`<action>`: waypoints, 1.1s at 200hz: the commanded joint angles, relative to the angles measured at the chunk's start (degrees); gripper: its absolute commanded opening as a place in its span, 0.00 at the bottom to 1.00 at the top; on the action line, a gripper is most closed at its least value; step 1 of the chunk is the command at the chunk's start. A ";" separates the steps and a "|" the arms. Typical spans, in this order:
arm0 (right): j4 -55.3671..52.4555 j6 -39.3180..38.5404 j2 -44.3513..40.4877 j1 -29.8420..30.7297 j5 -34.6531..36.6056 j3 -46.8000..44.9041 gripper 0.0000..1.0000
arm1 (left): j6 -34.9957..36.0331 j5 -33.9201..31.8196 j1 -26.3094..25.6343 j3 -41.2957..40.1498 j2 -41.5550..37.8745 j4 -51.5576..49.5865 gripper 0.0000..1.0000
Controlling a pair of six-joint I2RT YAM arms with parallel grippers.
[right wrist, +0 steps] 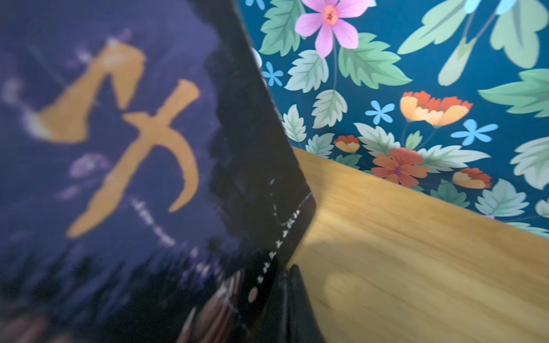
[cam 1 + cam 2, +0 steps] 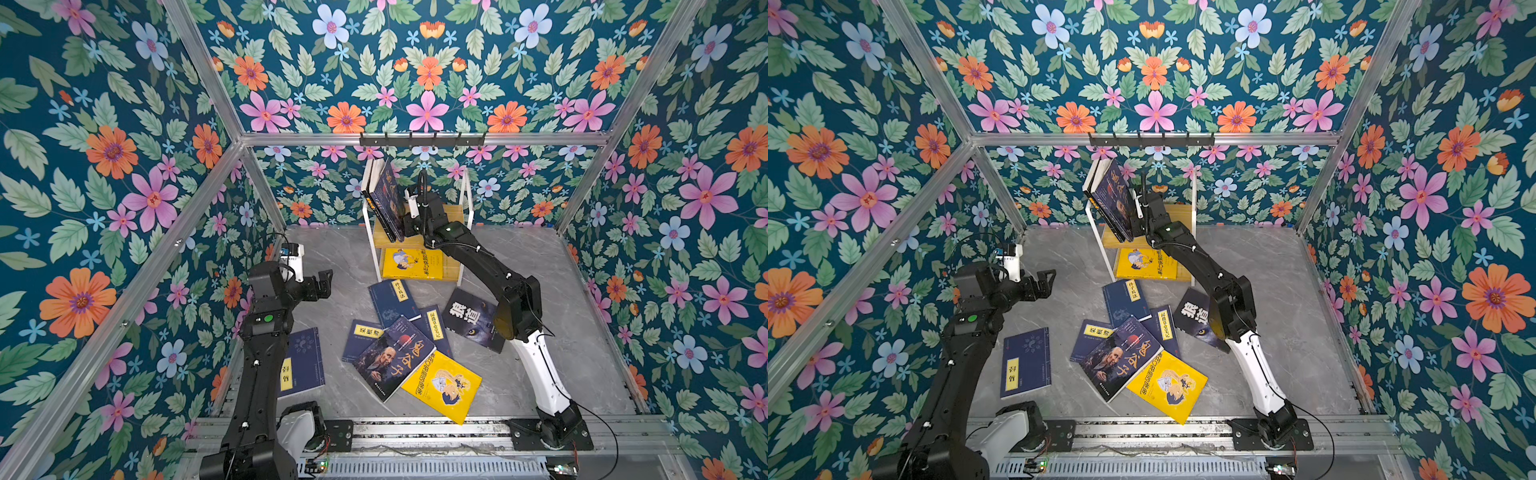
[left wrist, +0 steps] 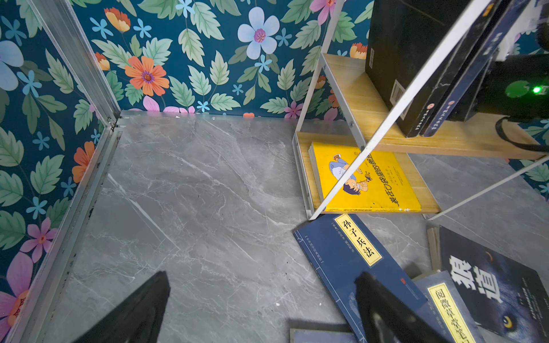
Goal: Stacking books/files
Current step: Move the book to the bookshelf, then pick up the book from the books.
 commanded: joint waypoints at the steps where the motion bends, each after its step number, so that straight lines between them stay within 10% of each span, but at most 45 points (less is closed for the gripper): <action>1: 0.25 -0.28 0.41 0.80 -0.78 0.51 0.00 | -0.14 0.73 0.10 -0.10 0.10 1.43 1.00; 109: -8.76 -1.80 -6.78 0.56 7.71 1.25 0.03 | -0.30 3.34 -0.25 -0.52 1.04 1.12 1.00; 220: -7.63 9.89 -48.48 5.98 4.14 -44.13 0.35 | 6.14 20.06 -4.47 -1.32 8.78 -1.16 1.00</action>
